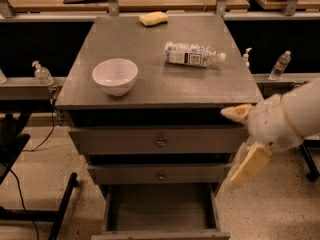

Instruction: Close bottom drawer

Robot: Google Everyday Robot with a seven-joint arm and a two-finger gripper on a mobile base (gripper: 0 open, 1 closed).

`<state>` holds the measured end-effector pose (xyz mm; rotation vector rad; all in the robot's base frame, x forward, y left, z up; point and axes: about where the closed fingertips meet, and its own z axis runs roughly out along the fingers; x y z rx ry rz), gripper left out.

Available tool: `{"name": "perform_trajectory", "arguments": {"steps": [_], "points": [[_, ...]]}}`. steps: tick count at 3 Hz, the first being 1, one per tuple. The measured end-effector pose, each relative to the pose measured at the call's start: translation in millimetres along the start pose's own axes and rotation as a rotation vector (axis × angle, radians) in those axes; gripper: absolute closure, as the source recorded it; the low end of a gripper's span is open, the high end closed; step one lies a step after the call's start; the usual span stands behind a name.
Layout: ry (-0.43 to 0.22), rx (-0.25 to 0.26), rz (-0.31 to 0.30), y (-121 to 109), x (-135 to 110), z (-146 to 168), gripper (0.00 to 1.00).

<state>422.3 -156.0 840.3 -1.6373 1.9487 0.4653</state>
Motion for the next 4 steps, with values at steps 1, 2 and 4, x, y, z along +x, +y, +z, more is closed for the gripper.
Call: {"name": "perform_trajectory", "arguments": {"steps": [1,2,4], "points": [[-0.115,-0.02,0.009,18.6,5.3,37.1,0.0],[-0.112,-0.014,0.003,18.6,2.5,36.1,0.0],[-0.32,-0.041,0.084,25.8,25.4,144.1,0.0]]}}
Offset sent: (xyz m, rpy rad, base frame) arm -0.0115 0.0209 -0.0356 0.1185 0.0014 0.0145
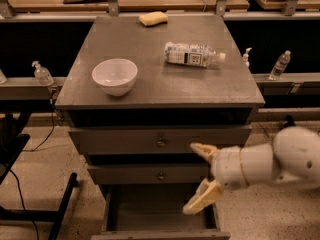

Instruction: Close bottom drawer

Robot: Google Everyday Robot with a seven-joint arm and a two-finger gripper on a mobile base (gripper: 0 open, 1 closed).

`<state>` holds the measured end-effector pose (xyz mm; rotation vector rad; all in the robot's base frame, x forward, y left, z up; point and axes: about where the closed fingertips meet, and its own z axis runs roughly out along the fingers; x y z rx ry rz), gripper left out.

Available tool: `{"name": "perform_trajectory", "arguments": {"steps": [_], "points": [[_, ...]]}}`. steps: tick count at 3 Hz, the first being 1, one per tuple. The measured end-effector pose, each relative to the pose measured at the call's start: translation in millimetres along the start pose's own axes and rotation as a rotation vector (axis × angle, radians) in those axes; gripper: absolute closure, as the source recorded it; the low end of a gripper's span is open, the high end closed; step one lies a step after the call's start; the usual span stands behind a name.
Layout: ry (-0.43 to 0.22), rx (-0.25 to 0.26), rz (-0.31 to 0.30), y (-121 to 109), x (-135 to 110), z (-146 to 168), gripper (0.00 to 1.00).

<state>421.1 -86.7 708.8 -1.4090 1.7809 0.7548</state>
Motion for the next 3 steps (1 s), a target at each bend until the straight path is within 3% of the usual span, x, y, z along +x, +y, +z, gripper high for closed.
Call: {"name": "perform_trajectory", "arguments": {"steps": [1,2,3], "points": [[-0.227,0.013,0.011,44.4,29.4,85.9,0.0],[-0.322,0.081,-0.087,40.6,59.0,138.3,0.0],[-0.32,0.063,-0.085,46.5,64.4,144.5,0.0]]}}
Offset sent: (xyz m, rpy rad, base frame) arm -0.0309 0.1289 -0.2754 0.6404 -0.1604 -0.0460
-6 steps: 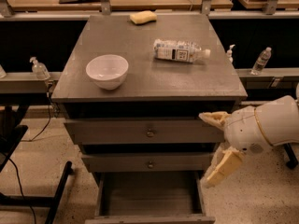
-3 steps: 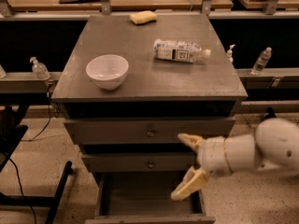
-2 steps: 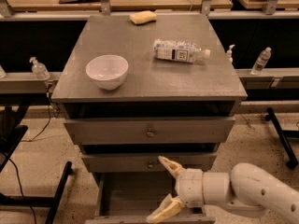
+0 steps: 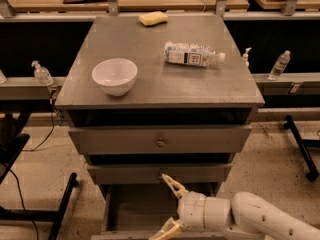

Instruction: Close bottom drawer

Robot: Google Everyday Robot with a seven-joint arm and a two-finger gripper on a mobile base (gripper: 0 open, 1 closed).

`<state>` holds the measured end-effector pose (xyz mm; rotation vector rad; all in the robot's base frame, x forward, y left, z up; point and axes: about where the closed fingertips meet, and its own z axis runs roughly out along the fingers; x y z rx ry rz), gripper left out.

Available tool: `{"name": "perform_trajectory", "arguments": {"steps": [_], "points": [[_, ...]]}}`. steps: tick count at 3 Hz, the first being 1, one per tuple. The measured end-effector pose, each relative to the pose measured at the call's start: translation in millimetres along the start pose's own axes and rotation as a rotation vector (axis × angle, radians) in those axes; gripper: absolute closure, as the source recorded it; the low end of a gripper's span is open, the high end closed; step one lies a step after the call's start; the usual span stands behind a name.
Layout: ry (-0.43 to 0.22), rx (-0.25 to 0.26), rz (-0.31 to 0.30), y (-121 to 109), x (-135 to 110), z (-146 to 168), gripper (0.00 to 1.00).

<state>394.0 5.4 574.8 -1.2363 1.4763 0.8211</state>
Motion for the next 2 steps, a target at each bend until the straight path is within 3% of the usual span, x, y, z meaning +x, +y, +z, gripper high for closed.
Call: {"name": "perform_trajectory", "arguments": {"steps": [1,2], "points": [[0.173,-0.006,-0.082,-9.3,38.7,-0.9,0.0],[0.375,-0.04,-0.34,-14.2,90.9,-35.2,0.0]]}}
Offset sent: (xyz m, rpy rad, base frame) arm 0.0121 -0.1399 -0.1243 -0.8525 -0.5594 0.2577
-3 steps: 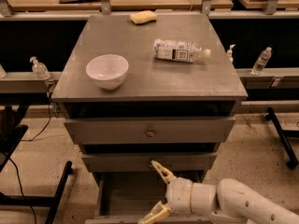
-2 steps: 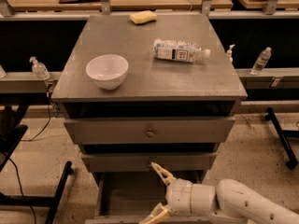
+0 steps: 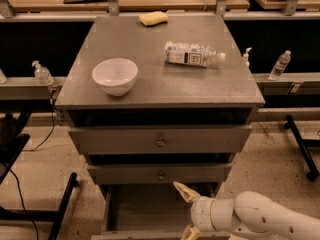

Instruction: Close bottom drawer

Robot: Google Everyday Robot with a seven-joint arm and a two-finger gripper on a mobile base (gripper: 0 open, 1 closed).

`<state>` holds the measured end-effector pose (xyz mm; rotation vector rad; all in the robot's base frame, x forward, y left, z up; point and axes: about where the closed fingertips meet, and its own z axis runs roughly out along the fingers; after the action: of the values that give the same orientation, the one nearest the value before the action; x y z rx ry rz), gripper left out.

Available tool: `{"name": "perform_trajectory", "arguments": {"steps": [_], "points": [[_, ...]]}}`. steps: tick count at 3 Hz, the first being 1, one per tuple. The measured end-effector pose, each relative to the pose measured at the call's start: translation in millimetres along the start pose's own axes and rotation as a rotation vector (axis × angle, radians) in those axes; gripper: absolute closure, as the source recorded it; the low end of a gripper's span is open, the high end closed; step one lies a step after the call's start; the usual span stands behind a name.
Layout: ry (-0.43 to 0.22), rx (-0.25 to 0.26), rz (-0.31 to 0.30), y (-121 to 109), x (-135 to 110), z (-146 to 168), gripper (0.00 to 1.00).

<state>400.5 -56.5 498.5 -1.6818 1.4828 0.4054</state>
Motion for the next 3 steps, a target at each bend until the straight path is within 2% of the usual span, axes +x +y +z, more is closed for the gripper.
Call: {"name": "perform_trajectory", "arguments": {"steps": [1,2,3], "points": [[0.101,-0.032,-0.23,6.7,54.9,-11.7,0.0],[0.101,-0.032,-0.23,6.7,54.9,-11.6,0.0],[0.098,-0.053,-0.199,9.4,89.4,5.0,0.0]]}}
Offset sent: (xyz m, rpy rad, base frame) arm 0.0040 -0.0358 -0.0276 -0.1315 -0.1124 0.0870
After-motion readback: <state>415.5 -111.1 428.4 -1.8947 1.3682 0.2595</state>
